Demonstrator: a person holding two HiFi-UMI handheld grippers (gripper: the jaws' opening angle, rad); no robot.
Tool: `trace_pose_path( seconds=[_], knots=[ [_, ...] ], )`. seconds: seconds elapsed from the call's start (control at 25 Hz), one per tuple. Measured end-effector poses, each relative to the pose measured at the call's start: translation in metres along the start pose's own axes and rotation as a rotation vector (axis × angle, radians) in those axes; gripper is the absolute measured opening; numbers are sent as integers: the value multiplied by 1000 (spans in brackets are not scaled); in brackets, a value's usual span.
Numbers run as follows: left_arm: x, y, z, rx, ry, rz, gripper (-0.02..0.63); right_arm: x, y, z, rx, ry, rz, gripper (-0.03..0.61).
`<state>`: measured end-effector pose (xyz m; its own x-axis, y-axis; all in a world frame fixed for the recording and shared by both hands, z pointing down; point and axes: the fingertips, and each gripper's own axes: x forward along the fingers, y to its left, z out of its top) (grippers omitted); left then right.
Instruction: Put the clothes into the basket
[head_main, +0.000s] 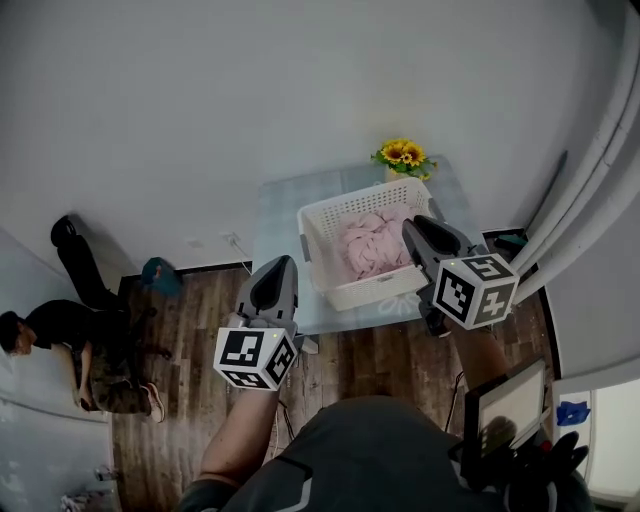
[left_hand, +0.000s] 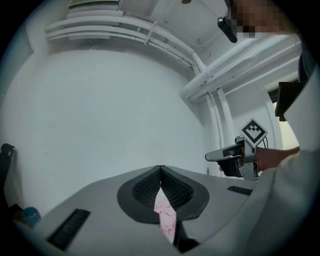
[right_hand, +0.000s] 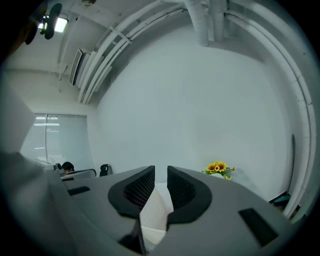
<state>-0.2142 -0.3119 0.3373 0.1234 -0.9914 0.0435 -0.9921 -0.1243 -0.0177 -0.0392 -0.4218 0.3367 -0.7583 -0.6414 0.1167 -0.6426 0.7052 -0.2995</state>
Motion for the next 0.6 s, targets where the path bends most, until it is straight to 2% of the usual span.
trace_pose_path(
  seconds=[0.28,0.6],
  knots=[
    [-42,15,-3,10,25,-50,9,-25,40,-13,-102,-4,-41,46],
    [-73,25,3,-9,17,-75,9,-42,79,-7,-159,-28,-37,14]
  ],
)
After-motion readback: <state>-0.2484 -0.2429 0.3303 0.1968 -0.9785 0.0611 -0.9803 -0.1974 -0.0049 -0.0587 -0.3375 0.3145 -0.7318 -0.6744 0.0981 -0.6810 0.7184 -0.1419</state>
